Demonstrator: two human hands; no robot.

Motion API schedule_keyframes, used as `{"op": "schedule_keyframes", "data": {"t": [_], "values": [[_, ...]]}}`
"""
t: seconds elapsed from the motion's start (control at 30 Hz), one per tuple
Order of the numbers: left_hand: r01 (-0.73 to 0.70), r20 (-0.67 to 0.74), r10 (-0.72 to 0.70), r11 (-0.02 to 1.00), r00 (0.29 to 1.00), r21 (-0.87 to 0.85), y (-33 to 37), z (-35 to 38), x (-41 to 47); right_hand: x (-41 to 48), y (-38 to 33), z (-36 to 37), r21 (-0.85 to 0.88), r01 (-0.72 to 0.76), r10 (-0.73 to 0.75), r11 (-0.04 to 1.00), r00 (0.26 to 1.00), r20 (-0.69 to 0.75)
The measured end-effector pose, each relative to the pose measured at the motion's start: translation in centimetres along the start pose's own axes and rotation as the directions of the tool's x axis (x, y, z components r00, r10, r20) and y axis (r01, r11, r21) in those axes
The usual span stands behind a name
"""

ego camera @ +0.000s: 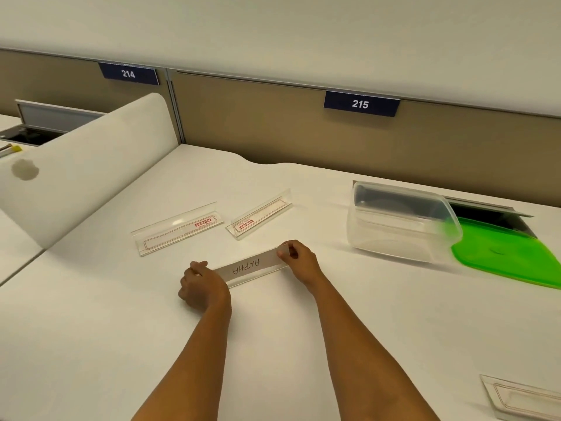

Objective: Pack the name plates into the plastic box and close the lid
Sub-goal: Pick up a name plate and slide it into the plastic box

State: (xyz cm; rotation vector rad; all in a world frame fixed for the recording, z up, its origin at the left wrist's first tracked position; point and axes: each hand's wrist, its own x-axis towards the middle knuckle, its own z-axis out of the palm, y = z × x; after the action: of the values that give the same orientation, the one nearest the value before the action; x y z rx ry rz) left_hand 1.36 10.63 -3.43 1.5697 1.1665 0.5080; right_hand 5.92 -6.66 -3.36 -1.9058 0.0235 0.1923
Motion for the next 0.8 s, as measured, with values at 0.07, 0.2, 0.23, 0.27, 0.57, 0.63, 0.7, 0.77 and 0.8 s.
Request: {"op": "schedule_keyframes", "data": {"t": [0.07, 0.2, 0.23, 0.27, 0.57, 0.63, 0.7, 0.77, 0.8], "values": [[0.013, 0.022, -0.011, 0.997, 1.0, -0.08, 0.3, 0.1, -0.1, 0.0, 0.1, -0.4, 0.055, -0.014, 0.014, 0.998, 1.0, 0.003], [-0.012, 0.081, 0.032, 0.972, 0.996, -0.235, 2.5, 0.4, -0.7, 0.2, -0.8, -2.2, 0.233, -0.013, 0.02, 0.972, 1.0, -0.025], [-0.04, 0.083, 0.063, 0.964, 0.995, -0.261, 3.2, 0.6, -1.0, 0.1, -1.2, -2.6, 0.279, -0.009, 0.022, 0.96, 0.999, -0.043], [-0.07, 0.085, 0.098, 0.957, 0.992, -0.281, 3.7, 1.0, -1.3, 0.0, -1.6, -3.0, 0.317, -0.002, 0.024, 0.948, 0.998, -0.065], [-0.025, 0.537, 0.225, 0.935, 0.813, -0.354, 6.6, 4.1, -8.5, -1.7, -3.7, -4.6, 0.667, -0.032, 0.171, 0.745, 0.975, -0.144], [-0.033, 0.62, 0.269, 0.931, 0.737, -0.365, 7.2, 4.7, -10.3, -2.4, -3.7, -4.2, 0.732, -0.044, 0.189, 0.679, 0.975, -0.117], [-0.041, 0.636, 0.298, 0.921, 0.712, -0.386, 7.8, 4.9, -11.5, -2.9, -3.6, -3.9, 0.784, -0.043, 0.191, 0.62, 0.977, -0.098], [-0.069, 0.633, 0.314, 0.922, 0.708, -0.38, 8.4, 5.1, -12.1, -3.3, -3.4, -4.0, 0.796, -0.05, 0.19, 0.604, 0.978, -0.083], [-0.084, 0.639, 0.317, 0.926, 0.701, -0.368, 8.6, 5.2, -12.2, -3.4, -3.4, -4.3, 0.784, -0.055, 0.183, 0.619, 0.98, -0.076]]}}
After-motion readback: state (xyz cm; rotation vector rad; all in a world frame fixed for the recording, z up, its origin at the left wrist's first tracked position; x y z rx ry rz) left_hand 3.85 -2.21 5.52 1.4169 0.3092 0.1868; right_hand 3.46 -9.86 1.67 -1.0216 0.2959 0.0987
